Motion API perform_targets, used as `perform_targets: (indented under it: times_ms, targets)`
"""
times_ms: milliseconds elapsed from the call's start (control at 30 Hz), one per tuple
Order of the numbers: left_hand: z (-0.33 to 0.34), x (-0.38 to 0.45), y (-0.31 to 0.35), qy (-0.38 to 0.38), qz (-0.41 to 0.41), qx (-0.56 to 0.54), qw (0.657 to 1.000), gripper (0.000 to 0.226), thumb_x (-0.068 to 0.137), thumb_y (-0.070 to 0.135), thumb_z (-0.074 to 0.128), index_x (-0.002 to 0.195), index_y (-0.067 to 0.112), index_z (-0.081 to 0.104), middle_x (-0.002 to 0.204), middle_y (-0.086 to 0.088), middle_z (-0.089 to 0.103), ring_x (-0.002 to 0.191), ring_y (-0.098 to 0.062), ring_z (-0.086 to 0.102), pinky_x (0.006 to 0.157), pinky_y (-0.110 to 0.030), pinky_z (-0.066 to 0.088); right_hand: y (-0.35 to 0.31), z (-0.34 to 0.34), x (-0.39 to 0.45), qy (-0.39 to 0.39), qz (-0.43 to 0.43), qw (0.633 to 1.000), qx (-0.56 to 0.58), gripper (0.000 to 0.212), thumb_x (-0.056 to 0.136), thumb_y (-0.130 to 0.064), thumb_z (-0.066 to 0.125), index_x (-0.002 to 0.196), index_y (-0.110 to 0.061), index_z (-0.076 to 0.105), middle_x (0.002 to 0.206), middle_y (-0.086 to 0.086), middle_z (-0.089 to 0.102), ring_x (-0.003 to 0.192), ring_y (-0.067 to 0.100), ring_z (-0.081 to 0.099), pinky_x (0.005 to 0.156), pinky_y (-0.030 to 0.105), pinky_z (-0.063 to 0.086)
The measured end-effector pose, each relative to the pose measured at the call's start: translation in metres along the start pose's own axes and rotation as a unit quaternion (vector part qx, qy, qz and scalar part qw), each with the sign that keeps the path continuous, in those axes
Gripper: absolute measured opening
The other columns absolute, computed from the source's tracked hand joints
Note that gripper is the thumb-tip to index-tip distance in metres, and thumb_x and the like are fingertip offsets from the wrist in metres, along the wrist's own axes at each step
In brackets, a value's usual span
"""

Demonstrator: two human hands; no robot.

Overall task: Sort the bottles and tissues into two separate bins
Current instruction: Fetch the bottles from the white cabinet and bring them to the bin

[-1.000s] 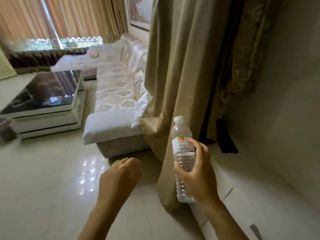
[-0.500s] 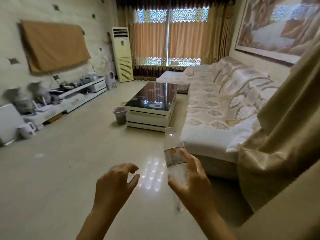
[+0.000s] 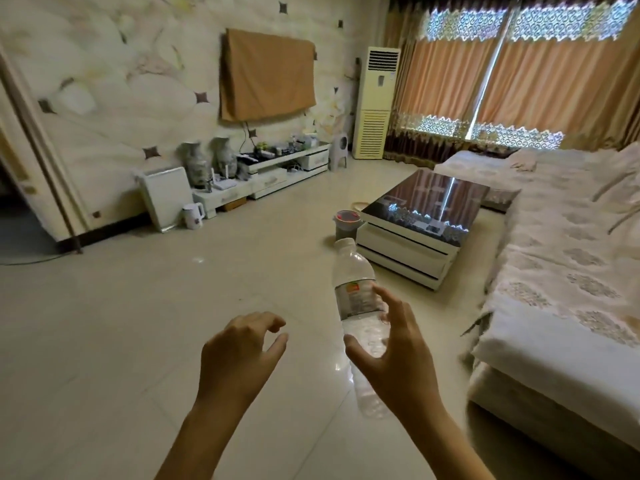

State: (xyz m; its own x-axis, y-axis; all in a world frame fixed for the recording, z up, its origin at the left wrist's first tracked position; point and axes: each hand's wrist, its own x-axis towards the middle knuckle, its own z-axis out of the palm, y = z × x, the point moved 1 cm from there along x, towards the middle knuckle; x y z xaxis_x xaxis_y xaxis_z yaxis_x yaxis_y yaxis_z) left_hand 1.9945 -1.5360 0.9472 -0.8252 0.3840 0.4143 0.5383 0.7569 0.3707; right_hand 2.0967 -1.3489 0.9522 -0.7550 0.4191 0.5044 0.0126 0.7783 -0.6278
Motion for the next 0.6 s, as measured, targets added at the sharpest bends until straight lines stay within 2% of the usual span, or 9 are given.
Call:
perform_targets:
  times_ms: [100, 300, 600]
  targets:
    - [0.020, 0.045, -0.011, 0.002, -0.016, 0.009, 1.000, 0.011, 0.078, 0.036, 0.073, 0.088, 0.033, 0.069, 0.082, 0.020, 0.068, 0.075, -0.006, 0.064, 0.052, -0.017, 0.034, 0.020, 0.035, 0.046, -0.006, -0.003, 0.999, 0.032, 0.077, 0.069, -0.030, 0.079, 0.134, -0.028, 0.039, 0.118, -0.015, 0.046, 0.098, 0.006, 0.051, 0.070, 0.008, 0.040]
    - [0.058, 0.146, -0.035, -0.005, -0.070, 0.032, 0.997, 0.016, 0.087, 0.041, 0.061, 0.101, 0.034, 0.067, 0.095, 0.020, 0.067, 0.089, -0.003, 0.061, 0.062, -0.020, 0.036, 0.057, 0.104, 0.154, -0.052, -0.035, 0.995, 0.072, 0.078, 0.068, -0.030, 0.079, 0.133, -0.036, 0.035, 0.116, -0.020, 0.042, 0.098, 0.006, 0.051, 0.069, 0.011, 0.042]
    - [0.075, 0.262, -0.115, 0.014, -0.161, 0.072, 0.984, 0.018, 0.090, 0.041, 0.058, 0.103, 0.033, 0.066, 0.098, 0.019, 0.066, 0.093, -0.004, 0.059, 0.060, -0.021, 0.034, 0.060, 0.220, 0.291, -0.140, -0.078, 0.979, 0.122, 0.076, 0.069, -0.032, 0.078, 0.131, -0.042, 0.034, 0.117, -0.024, 0.041, 0.105, 0.006, 0.051, 0.074, 0.029, 0.053]
